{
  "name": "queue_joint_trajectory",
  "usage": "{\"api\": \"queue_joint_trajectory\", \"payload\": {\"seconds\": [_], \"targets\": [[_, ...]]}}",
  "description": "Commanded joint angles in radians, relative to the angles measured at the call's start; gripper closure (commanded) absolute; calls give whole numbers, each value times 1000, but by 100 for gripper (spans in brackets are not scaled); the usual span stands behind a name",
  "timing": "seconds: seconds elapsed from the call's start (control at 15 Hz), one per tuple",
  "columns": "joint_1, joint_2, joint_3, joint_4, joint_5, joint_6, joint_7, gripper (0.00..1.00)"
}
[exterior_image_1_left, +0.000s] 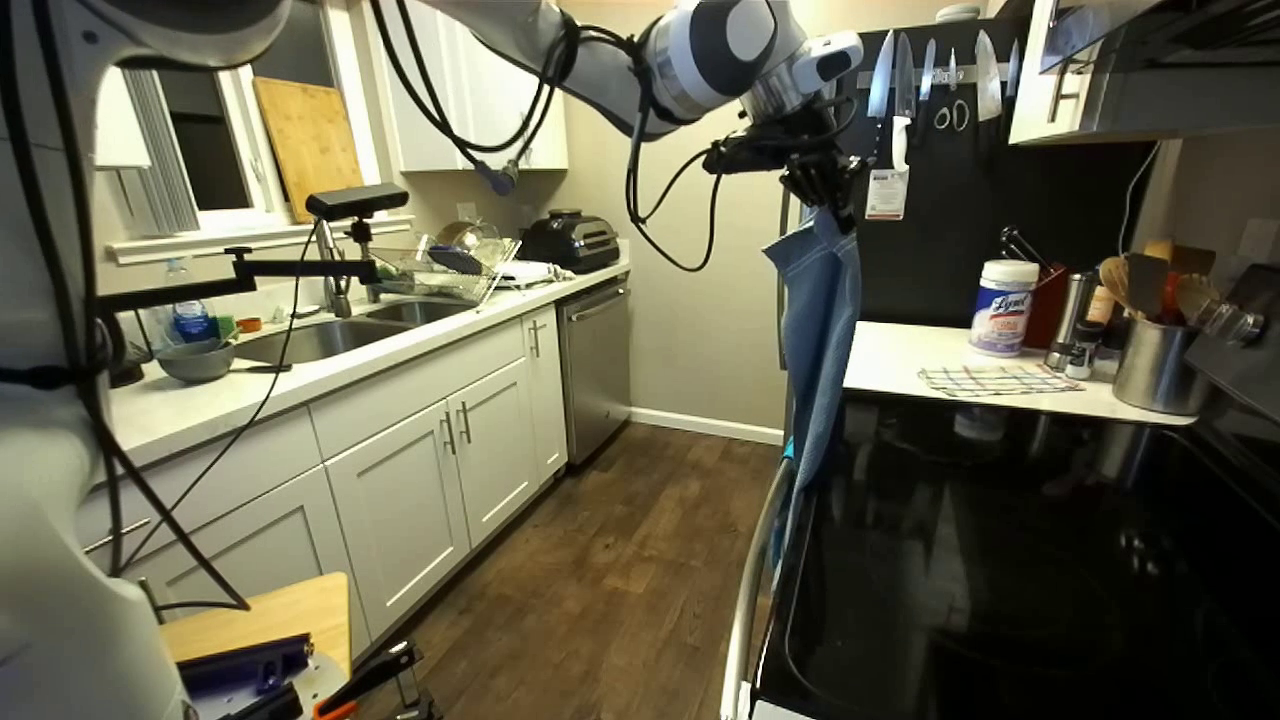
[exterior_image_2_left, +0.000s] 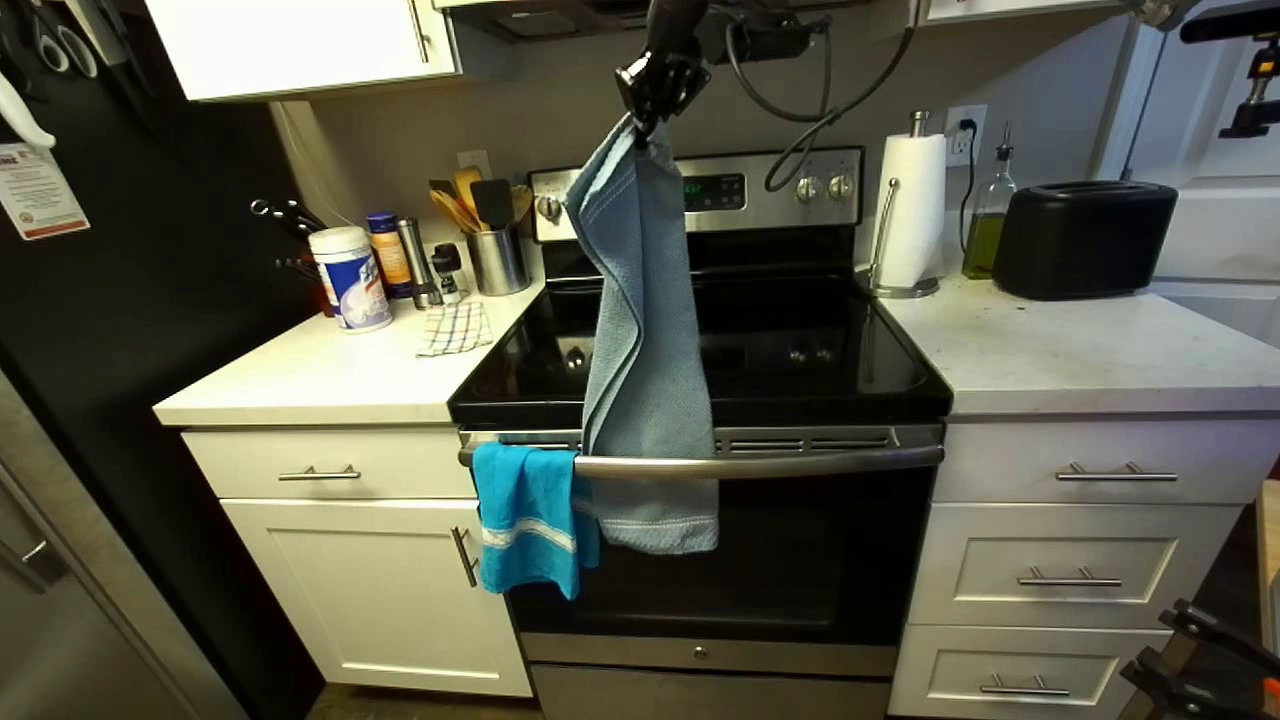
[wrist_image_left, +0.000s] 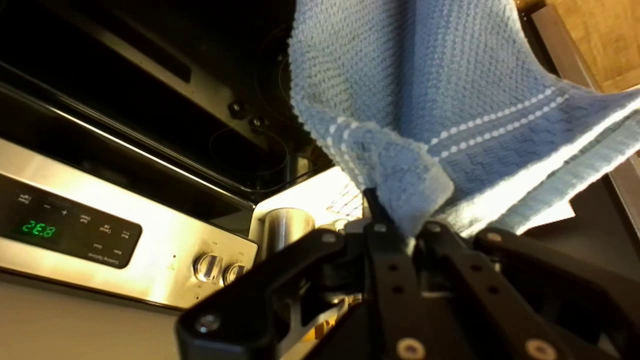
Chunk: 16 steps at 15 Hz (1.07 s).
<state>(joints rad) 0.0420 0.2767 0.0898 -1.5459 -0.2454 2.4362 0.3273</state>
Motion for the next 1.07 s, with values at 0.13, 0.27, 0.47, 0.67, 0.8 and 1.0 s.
{"api": "queue_joint_trajectory", "payload": {"seconds": [0.13, 0.27, 0.47, 0.67, 0.8, 1.0], "targets": [[20, -133, -34, -140, 51, -23, -60, 98], [18, -147, -33, -156, 60, -33, -81, 98], [22, -158, -26, -171, 76, -59, -122, 98], [48, -158, -11, -197, 59, -95, -148, 98], [76, -151, 3, -214, 45, -124, -155, 98], [126, -133, 38, -235, 40, -180, -175, 98]]}}
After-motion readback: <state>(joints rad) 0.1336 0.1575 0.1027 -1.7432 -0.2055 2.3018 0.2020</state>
